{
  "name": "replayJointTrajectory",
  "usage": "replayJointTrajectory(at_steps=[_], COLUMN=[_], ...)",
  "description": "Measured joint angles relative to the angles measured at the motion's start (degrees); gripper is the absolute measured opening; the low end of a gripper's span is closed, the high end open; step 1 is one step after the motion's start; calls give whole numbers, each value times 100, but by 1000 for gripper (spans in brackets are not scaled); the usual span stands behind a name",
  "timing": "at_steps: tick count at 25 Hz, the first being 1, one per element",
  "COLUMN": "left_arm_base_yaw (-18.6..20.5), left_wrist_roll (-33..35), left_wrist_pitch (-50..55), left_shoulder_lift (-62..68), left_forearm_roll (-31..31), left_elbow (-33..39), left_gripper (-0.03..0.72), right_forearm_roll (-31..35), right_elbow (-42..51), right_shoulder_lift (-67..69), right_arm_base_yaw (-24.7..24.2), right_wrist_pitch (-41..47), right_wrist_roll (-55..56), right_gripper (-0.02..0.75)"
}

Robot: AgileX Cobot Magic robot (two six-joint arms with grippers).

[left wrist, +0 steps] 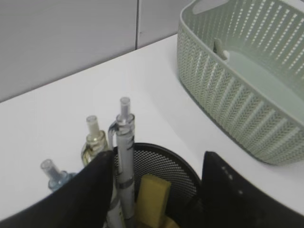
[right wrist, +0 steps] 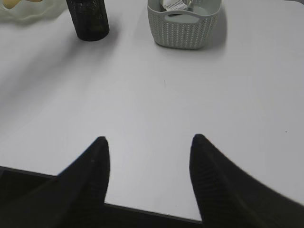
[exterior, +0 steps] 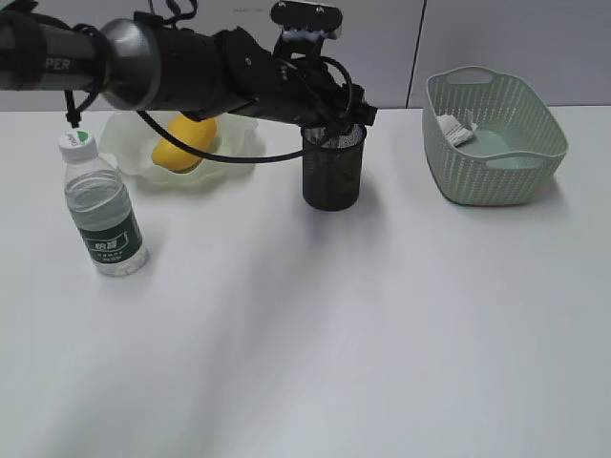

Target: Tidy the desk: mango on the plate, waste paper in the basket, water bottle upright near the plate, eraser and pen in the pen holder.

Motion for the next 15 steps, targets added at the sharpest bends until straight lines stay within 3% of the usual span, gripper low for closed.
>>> replayJointTrajectory(at_steps=[6,15], left_arm_base_yaw=[-80,-106], left_wrist_roll=[0,-76], left_wrist_pitch=[222,2090], left_shoulder_lift=[-566,-1604], left_forearm_roll=[0,146], left_elbow=[0,0], left_gripper=[454,449], right_forearm_roll=[0,0], right_elbow=[0,0], right_shoulder_lift=[0,0], right_arm_base_yaw=[0,0], right_wrist_pitch=[0,0], right_wrist_roll=[0,0], right_gripper=[435,435])
